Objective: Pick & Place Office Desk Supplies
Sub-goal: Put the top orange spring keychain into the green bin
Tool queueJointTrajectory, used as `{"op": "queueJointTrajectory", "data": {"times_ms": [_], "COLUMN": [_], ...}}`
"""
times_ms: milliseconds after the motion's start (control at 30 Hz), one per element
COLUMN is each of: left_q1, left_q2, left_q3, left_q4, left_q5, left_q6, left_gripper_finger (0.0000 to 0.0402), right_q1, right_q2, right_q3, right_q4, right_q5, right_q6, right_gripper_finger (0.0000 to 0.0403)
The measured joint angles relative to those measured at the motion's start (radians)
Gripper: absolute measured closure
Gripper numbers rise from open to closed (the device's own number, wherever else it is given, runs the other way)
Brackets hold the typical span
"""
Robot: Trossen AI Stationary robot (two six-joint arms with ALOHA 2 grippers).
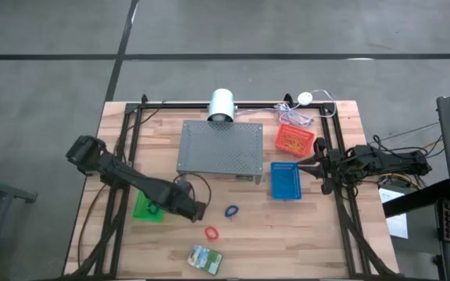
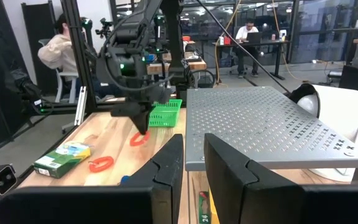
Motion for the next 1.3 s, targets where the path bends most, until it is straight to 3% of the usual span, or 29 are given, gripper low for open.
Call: {"op": "queueJointTrajectory", "data": {"times_ms": [133,367,567,867,1167,1300], "left_q1": [-0.003,-0.052,-0.090,-0.098,-0.128,-0.160], "left_q2": [-0.074,-0.203,-0.251,-0.258,-0.258,-0.258], "left_q3": [0.000,0.000,0.000,0.000,-0.003,-0.038], "left_q4": [-0.056,-0.160,-0.365,-0.583,-0.630,-0.615], "left_q5": [-0.085,-0.326,-0.381,-0.242,-0.002,0.021], "left_q6": [0.001,-0.020,-0.158,-0.341,-0.441,-0.512], "left_gripper_finger": [0.0377,0.0377,0.0377,0.0377,0.0377,0.0375], "right_q1": [0.000,0.000,0.000,0.000,0.000,0.000], "right_q2": [0.000,0.000,0.000,0.000,0.000,0.000], "right_q3": [0.000,0.000,0.000,0.000,0.000,0.000], "right_q4": [0.000,0.000,-0.001,-0.002,-0.002,-0.002], "right_q5": [0.000,0.000,0.000,0.000,0.000,0.000], "right_q6": [0.000,0.000,0.000,0.000,0.000,0.000], "right_gripper_finger": [0.0339,0.0339,0.0339,0.0339,0.0339,0.0339]}}
